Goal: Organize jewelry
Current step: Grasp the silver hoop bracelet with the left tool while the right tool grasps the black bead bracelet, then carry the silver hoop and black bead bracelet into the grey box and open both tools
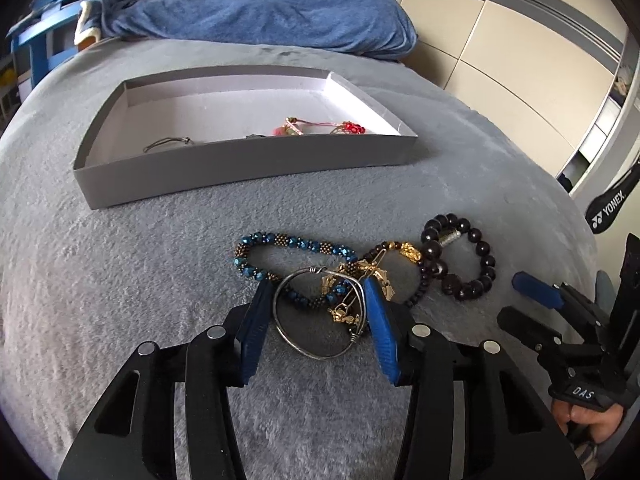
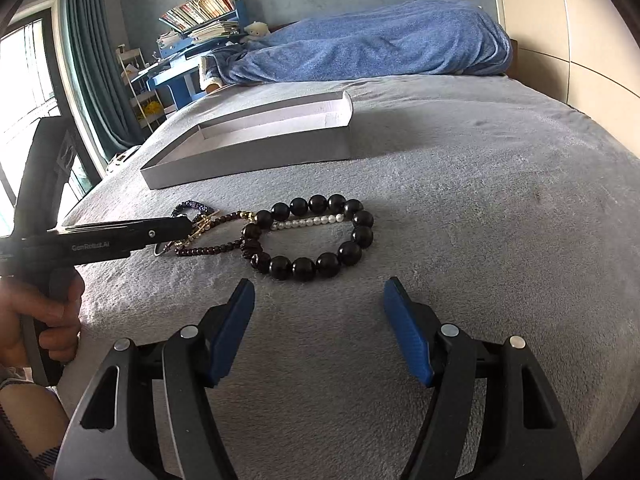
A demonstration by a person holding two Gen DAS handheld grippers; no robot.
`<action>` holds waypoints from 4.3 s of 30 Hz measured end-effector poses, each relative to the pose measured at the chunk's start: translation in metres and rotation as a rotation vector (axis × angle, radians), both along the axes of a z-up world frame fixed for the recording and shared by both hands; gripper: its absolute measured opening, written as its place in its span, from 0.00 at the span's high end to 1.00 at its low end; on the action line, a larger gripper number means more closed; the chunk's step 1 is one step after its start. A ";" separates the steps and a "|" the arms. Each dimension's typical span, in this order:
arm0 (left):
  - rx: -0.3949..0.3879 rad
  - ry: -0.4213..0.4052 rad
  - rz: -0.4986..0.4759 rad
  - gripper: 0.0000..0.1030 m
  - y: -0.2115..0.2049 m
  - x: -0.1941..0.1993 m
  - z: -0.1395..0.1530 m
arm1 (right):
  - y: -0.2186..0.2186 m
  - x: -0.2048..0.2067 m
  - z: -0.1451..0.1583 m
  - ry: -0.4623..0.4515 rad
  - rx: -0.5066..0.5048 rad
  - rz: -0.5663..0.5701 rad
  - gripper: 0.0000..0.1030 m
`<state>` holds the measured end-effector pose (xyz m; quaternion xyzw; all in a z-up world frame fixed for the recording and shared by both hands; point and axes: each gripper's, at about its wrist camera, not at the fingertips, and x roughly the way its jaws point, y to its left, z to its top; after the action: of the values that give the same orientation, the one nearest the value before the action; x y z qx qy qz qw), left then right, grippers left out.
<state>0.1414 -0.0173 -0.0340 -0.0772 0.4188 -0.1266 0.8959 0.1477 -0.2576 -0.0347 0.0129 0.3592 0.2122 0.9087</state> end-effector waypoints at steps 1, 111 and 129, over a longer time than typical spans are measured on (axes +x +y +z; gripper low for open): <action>0.003 -0.004 -0.001 0.53 0.001 -0.002 0.002 | 0.000 0.000 0.000 0.000 0.001 -0.001 0.35; 0.197 0.010 0.080 0.53 0.083 0.181 0.038 | 0.154 0.255 0.091 -0.010 -0.045 0.205 0.86; 0.296 0.063 0.115 0.34 0.080 0.184 0.022 | 0.120 0.271 0.040 0.022 -0.202 0.120 0.86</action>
<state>0.3249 0.0626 -0.0122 0.0277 0.4555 -0.0094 0.8897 0.4185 -0.1380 0.0053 -0.0980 0.3891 0.2286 0.8870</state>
